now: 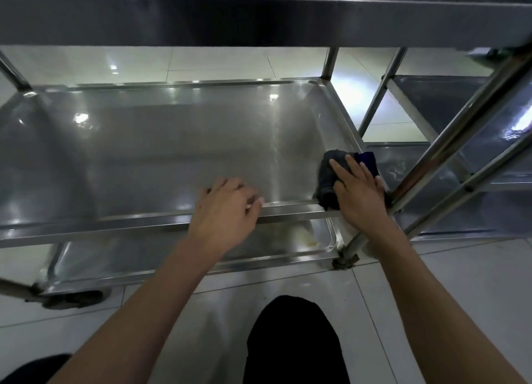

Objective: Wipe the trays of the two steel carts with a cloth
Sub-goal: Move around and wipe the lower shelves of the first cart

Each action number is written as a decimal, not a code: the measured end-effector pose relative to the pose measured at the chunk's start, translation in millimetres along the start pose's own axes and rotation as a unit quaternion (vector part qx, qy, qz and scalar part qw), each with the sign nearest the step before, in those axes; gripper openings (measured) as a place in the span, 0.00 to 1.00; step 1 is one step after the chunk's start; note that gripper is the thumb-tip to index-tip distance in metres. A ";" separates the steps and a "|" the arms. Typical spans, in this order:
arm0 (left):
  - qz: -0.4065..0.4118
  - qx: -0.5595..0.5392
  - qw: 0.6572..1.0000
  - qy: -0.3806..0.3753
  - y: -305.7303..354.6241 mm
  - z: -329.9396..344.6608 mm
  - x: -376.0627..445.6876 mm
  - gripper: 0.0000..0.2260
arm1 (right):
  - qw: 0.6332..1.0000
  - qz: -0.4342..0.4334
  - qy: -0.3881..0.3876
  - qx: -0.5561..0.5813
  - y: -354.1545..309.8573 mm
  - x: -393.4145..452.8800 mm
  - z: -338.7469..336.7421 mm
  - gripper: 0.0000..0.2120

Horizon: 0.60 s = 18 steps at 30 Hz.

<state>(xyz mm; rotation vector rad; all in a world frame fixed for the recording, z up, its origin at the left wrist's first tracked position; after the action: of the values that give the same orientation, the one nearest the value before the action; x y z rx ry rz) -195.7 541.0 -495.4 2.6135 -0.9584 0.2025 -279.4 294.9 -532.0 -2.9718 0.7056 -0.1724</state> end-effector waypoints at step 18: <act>-0.125 0.025 0.990 0.056 -154.8 -61.4 -50.5 0.06 | 0.989 -0.062 -0.038 0.126 -211.3 33.3 32.0 0.25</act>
<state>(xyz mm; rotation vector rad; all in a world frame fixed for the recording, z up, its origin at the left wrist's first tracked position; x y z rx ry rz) -134.7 703.9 -493.2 2.7046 -0.5889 0.3092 -152.2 469.7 -538.4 -2.7632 0.4517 -0.1443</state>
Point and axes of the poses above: each hand's wrist, its own x-axis towards the middle knuckle, its own z-axis out of the palm, y = z × x, the point moved 9 cm from there along x, towards the middle knuckle, and after that the axes turned 6 degrees about y, right-handed, at the moved point
